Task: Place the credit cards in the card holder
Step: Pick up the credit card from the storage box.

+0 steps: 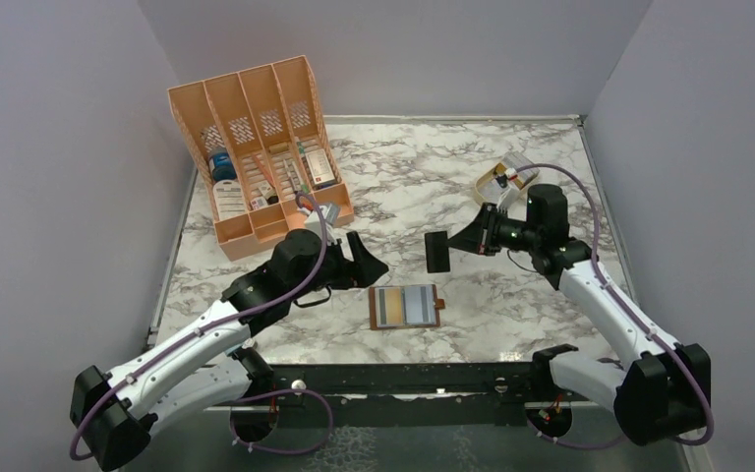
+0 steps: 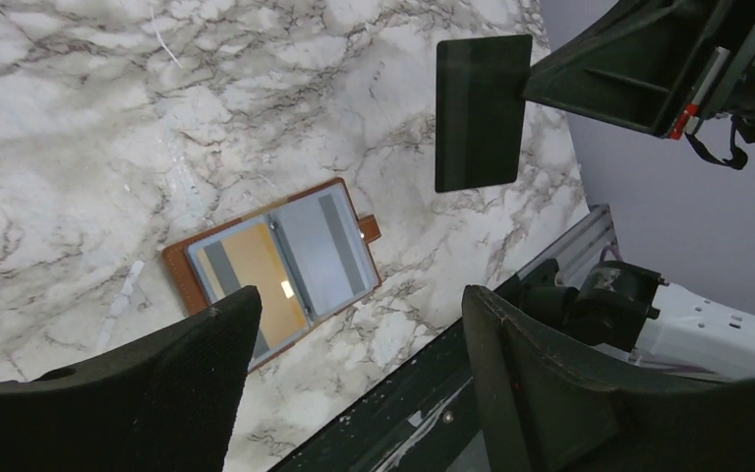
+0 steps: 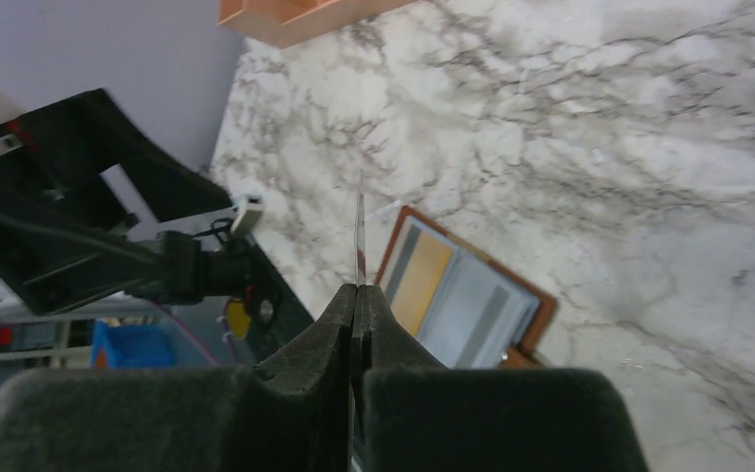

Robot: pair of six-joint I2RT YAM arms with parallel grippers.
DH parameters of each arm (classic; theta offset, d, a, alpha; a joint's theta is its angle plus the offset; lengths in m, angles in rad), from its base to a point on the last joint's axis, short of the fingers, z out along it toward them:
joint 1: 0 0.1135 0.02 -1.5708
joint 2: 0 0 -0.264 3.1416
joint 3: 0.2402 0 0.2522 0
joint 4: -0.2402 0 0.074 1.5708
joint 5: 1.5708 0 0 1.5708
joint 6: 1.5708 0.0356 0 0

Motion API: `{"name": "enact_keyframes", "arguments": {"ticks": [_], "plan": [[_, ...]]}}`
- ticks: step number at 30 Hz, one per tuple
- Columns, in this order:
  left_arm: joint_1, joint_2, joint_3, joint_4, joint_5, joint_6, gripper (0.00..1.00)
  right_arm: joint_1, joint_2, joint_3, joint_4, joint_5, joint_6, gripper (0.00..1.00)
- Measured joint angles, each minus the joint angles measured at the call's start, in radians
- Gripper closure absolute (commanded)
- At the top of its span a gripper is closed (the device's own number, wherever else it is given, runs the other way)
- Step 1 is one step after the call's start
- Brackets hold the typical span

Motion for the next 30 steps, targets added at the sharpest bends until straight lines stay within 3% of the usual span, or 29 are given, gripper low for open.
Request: {"name": "enact_keyframes", "arguments": {"ticks": [14,23,26,30], "plan": [[0.000,0.079,-0.070,0.244,0.181,-0.154,0.45,0.073,-0.123,-0.177,0.253,-0.172,0.246,0.99],[0.000,0.126,-0.099,0.418,0.269,-0.233,0.51,0.098,-0.127,-0.225,0.420,-0.234,0.386,0.99],[0.000,0.138,-0.099,0.460,0.285,-0.250,0.60,0.109,-0.134,-0.242,0.471,-0.242,0.439,0.99],[0.000,0.148,-0.099,0.497,0.303,-0.264,0.81,0.122,-0.142,-0.245,0.504,-0.245,0.476,0.99]]}}
